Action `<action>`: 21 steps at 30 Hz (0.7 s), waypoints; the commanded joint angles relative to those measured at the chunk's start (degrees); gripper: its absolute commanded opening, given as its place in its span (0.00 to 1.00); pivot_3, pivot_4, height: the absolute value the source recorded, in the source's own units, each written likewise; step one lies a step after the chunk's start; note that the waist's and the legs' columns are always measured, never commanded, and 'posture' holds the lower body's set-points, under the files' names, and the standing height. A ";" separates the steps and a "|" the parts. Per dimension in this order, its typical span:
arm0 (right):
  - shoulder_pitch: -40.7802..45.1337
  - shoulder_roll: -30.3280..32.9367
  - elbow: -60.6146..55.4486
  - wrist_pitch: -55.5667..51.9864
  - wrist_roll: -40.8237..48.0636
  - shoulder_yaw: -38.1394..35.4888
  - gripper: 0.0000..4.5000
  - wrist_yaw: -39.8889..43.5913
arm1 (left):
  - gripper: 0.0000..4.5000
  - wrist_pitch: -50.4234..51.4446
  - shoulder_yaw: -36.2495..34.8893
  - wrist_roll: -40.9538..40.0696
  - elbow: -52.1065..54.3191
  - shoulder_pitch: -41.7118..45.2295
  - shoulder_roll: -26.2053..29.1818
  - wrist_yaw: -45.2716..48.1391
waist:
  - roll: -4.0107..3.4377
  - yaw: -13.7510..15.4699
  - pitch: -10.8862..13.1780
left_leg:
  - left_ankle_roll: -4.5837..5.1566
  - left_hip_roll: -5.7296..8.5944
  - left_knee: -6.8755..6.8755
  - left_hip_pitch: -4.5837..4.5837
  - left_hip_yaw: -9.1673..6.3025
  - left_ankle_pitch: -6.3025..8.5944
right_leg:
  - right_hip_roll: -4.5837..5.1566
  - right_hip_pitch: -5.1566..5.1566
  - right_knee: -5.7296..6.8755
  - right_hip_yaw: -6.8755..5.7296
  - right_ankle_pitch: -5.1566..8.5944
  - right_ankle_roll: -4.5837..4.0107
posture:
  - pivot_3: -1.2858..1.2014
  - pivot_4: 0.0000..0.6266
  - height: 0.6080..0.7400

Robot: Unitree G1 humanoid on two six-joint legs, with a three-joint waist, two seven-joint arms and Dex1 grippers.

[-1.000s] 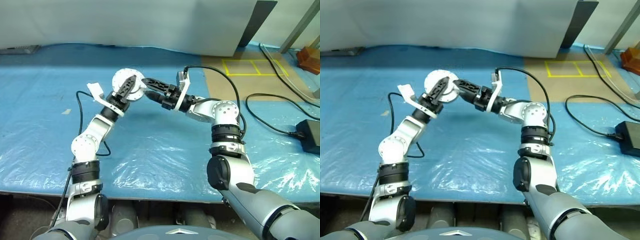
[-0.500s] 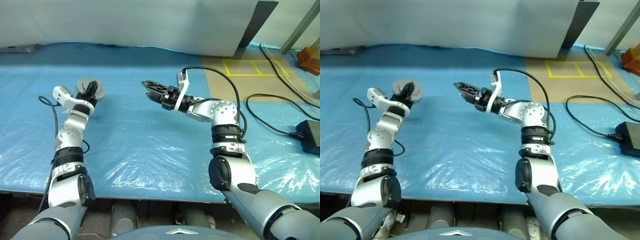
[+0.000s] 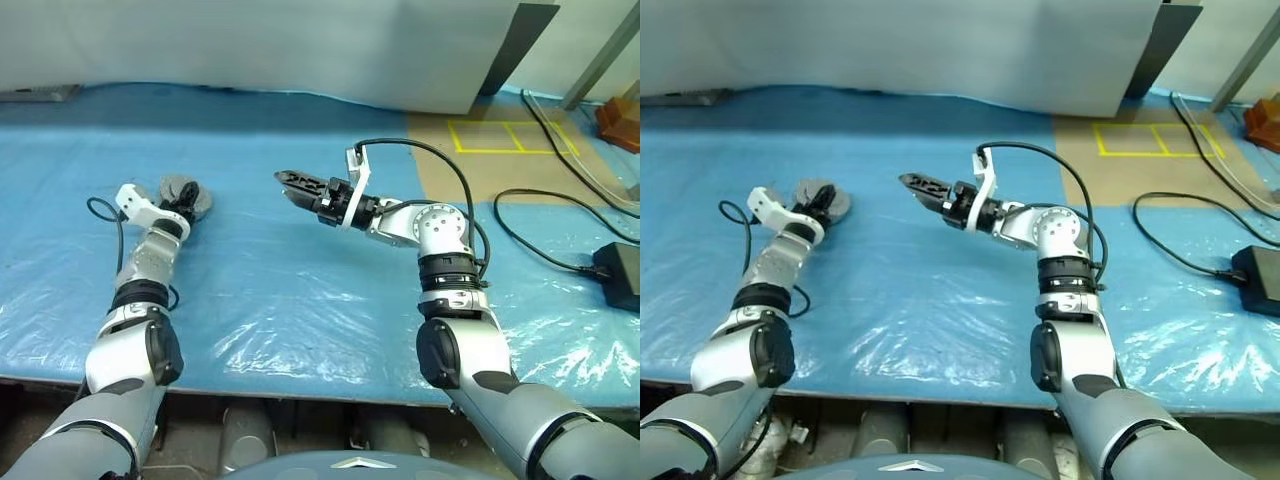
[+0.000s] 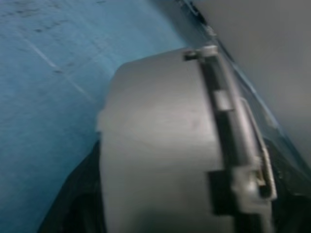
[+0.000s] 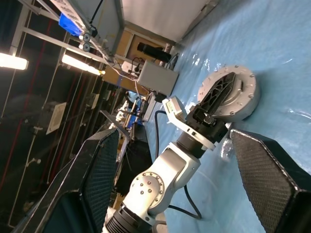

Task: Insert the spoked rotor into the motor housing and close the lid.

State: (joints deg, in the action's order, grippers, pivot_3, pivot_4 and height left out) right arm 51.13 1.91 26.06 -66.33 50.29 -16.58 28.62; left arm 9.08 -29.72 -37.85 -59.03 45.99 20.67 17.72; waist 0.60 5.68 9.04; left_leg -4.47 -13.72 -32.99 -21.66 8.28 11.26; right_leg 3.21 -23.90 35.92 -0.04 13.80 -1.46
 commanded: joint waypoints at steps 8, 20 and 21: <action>0.12 -0.42 -2.26 1.67 -0.03 0.99 0.86 1.88 | 0.84 -1.43 -4.26 2.21 -2.82 -3.45 10.25 -0.89 | 0.00 -0.90 0.00 | -0.01 0.01 0.00 0.23 0.03 0.01 | -0.03 0.02 0.17 0.13 0.00 -0.02 | 0.52 0.24 1.00; -0.16 -0.49 -1.15 2.65 -1.18 2.30 0.86 3.13 | 0.84 1.18 -9.36 1.27 -4.86 -6.73 21.73 5.54 | -0.01 0.53 0.00 | -0.01 0.04 0.21 0.13 0.03 0.01 | 0.08 0.06 -0.15 -0.05 0.01 -0.02 | 0.52 0.24 1.00; -0.12 -0.54 -1.09 2.67 -1.29 2.52 0.86 3.28 | 0.84 1.31 -9.02 1.54 -4.58 -6.86 20.95 5.82 | 0.00 0.65 0.00 | -0.01 0.06 0.19 0.12 0.04 0.01 | 0.12 0.09 -0.14 -0.07 0.01 -0.02 | 0.52 0.24 1.00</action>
State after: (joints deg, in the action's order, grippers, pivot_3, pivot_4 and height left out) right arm 50.71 1.44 26.11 -64.23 48.65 -13.90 30.99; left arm 10.03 -39.18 -36.78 -64.59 39.26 42.33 22.48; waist 0.60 6.33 9.04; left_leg -4.48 -13.66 -32.82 -21.53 8.32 11.27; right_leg 3.34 -23.78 35.78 -0.12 13.81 -1.48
